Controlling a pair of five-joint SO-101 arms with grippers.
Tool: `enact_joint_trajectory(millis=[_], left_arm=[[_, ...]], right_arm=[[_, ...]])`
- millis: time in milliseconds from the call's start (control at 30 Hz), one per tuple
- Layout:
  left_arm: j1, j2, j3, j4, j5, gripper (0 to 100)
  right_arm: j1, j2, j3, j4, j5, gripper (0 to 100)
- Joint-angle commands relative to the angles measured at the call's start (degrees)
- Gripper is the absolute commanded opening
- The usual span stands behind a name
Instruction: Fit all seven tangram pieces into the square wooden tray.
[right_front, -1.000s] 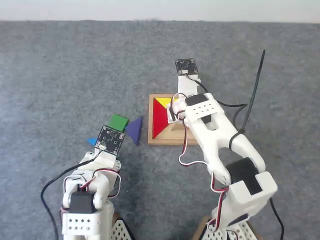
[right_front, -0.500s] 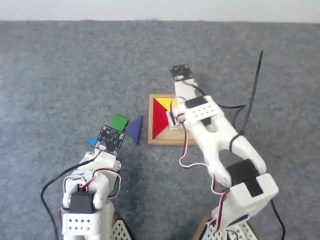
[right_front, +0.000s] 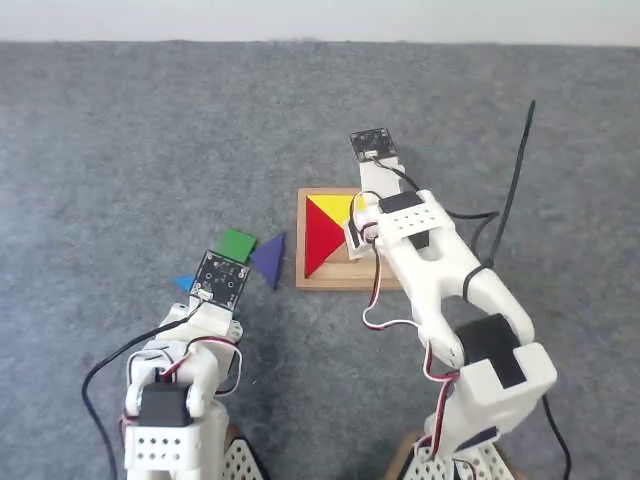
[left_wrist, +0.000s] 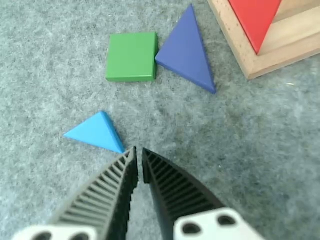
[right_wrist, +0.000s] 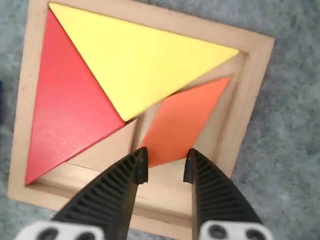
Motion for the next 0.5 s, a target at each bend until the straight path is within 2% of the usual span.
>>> enact_joint_trajectory(millis=[0,133,467], left_arm=[[-0.26,-1.32,-0.4,0.18,-0.62,2],[-0.26,-1.32,-0.4,0.18,-0.62,2],[-0.26,-1.32,-0.4,0.18,-0.62,2]], right_arm=[[0.13,-6.64,-1.76,0.31,0.88,12.0],[1.27,-6.55,-1.76,-0.13,1.14,12.0],[8.66,5.32,-9.49,0.04,3.6,12.0]])
